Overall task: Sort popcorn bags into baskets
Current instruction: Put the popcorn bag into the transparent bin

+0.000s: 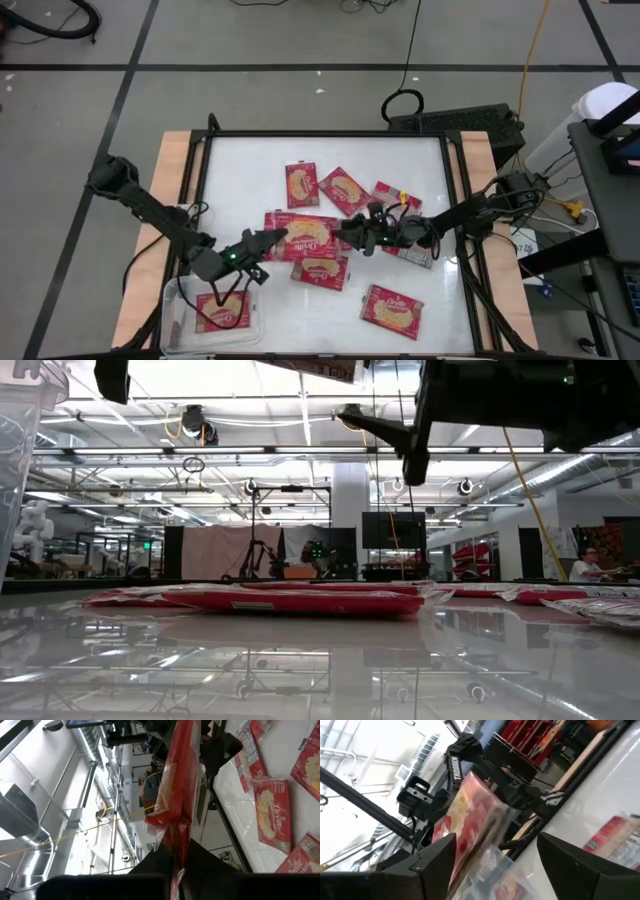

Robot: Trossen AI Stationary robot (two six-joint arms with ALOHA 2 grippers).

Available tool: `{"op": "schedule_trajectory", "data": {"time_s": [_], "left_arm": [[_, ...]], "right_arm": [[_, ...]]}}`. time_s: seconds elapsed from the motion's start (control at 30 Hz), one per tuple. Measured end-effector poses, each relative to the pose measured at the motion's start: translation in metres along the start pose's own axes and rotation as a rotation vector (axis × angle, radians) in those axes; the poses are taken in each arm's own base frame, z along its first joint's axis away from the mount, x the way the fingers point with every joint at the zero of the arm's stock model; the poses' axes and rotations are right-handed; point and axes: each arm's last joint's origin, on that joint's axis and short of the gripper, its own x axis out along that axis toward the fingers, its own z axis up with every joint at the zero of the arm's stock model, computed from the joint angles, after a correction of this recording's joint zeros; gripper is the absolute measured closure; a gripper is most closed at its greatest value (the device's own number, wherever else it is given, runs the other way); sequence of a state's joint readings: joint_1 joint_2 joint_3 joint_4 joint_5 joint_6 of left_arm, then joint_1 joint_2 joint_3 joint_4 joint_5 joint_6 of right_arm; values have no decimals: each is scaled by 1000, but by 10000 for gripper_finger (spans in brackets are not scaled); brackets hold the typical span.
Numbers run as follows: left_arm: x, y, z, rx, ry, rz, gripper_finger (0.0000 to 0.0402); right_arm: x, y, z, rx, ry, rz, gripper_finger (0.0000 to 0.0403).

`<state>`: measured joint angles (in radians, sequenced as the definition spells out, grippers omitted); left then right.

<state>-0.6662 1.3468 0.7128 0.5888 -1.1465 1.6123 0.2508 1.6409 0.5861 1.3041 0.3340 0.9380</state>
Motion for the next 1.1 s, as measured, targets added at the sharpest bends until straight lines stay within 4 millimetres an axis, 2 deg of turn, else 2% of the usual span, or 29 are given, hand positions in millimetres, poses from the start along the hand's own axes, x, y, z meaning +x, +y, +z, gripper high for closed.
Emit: {"op": "schedule_trajectory", "data": {"time_s": [0.2,0.57,0.7,0.87,1.0,1.1], "left_arm": [[5,-3,-1,12,14,-6,388],[10,-3,-4,15,32,-12,369],[17,-5,-9,5,80,-24,322],[19,-5,-11,10,104,-25,229],[14,8,-21,-163,136,6,157],[7,23,-35,-306,169,36,127]], "right_arm": [[11,12,2,-82,38,87,179],[15,9,8,-113,36,74,349],[17,5,14,-144,8,65,393],[18,6,20,-162,-23,90,383],[17,11,24,-188,-2,150,390],[13,16,29,-213,-5,167,396]]}}
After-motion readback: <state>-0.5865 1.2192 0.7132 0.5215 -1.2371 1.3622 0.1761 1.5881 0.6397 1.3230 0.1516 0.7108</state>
